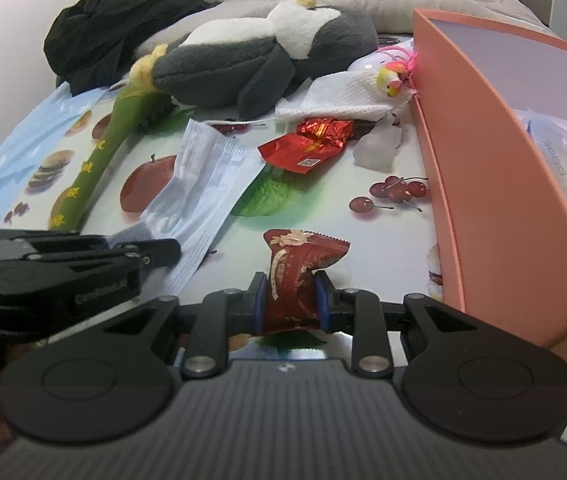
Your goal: Organize soft objects
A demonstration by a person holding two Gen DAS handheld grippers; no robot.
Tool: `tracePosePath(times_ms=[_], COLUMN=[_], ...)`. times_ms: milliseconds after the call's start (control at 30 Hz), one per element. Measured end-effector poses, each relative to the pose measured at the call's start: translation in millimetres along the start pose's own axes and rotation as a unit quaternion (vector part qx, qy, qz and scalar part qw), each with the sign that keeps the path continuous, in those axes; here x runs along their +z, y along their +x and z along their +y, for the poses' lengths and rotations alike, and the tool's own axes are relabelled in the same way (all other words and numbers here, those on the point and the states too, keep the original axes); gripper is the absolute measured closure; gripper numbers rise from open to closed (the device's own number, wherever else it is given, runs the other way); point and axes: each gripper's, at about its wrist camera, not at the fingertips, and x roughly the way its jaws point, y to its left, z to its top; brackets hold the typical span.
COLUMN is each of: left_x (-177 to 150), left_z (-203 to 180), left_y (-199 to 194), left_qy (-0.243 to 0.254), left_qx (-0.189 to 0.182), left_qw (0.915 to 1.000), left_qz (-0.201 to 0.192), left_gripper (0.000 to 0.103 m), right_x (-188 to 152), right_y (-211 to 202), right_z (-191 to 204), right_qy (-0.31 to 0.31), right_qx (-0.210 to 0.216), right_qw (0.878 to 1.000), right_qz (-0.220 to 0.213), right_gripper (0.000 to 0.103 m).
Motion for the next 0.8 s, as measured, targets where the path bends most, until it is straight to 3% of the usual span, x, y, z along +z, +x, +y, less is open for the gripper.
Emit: tracePosePath(times_ms=[433, 800], left_x=[18, 76], left_z=[-1, -31], left_y=[-63, -115], left_qy=[-0.079, -0.078], left_qx=[-0.017, -0.049], left_qw=[0.9961, 0.9938], left_qz=[-0.034, -0.062], left_gripper=[0.097, 0.097], right_x=[19, 64], right_y=[-49, -108], right_z=[1, -15], right_qy=[0.015, 0.029], right_qx=[0.02, 0.022], right_qw=[0.999, 0.996], right_qz=[-0.031, -0.084], right_gripper=[0.075, 0.075])
